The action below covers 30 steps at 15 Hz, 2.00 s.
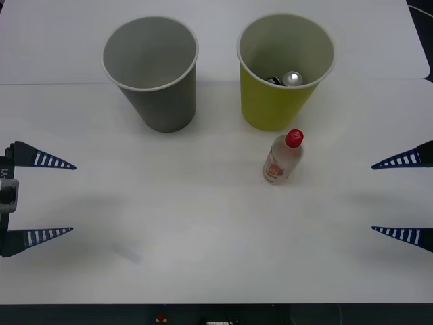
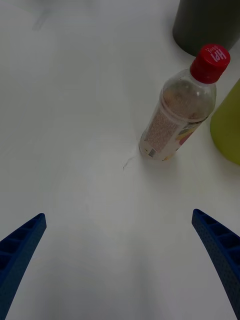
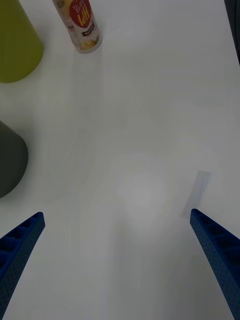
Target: Put the can into the green bin and the plastic bottle into the gray bin
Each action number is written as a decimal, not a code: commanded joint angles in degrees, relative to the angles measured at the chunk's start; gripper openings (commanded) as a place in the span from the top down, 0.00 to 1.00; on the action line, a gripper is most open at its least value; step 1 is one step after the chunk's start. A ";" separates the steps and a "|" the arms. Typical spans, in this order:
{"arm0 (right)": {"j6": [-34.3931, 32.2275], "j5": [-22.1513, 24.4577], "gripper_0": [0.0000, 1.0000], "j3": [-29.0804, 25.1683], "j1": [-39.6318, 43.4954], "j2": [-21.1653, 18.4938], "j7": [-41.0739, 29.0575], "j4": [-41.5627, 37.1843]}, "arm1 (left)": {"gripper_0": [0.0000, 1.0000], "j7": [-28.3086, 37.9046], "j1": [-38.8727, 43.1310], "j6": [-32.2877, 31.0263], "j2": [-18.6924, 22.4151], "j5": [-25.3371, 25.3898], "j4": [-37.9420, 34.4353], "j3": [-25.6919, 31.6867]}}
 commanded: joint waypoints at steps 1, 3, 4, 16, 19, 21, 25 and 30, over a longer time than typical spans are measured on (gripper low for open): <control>0.31 0.32 0.00 0.67 0.29 1.37 0.16 0.57 | 0.00 0.00 0.00 0.00 0.00 0.00 0.00 0.00; 1.89 0.41 0.00 1.11 0.38 1.81 0.34 0.65 | 0.00 0.00 0.00 0.00 0.00 0.00 0.00 0.00; 2.51 0.41 0.00 1.29 0.38 1.81 0.43 0.65 | 0.00 0.00 0.00 0.00 0.00 0.00 0.00 0.00; 3.12 -0.20 0.00 2.96 -0.41 15.43 2.80 8.92 | 0.00 0.00 0.00 0.00 0.00 0.00 0.00 0.00; 3.21 -2.05 0.00 2.96 -0.58 18.15 3.85 11.90 | 0.00 0.00 0.00 0.00 0.00 0.00 0.00 0.00; 3.21 -3.02 0.00 2.96 -0.67 20.88 4.65 14.01 | 0.00 0.00 0.00 0.00 0.00 0.00 0.00 0.00; 3.21 -3.37 0.00 2.87 -1.90 25.71 7.28 18.93 | 0.00 0.00 0.00 0.00 0.00 0.00 0.00 0.00; 2.69 -4.42 0.00 2.96 -4.89 31.87 12.82 24.03 | 0.00 0.00 0.00 0.00 0.00 0.00 0.00 0.00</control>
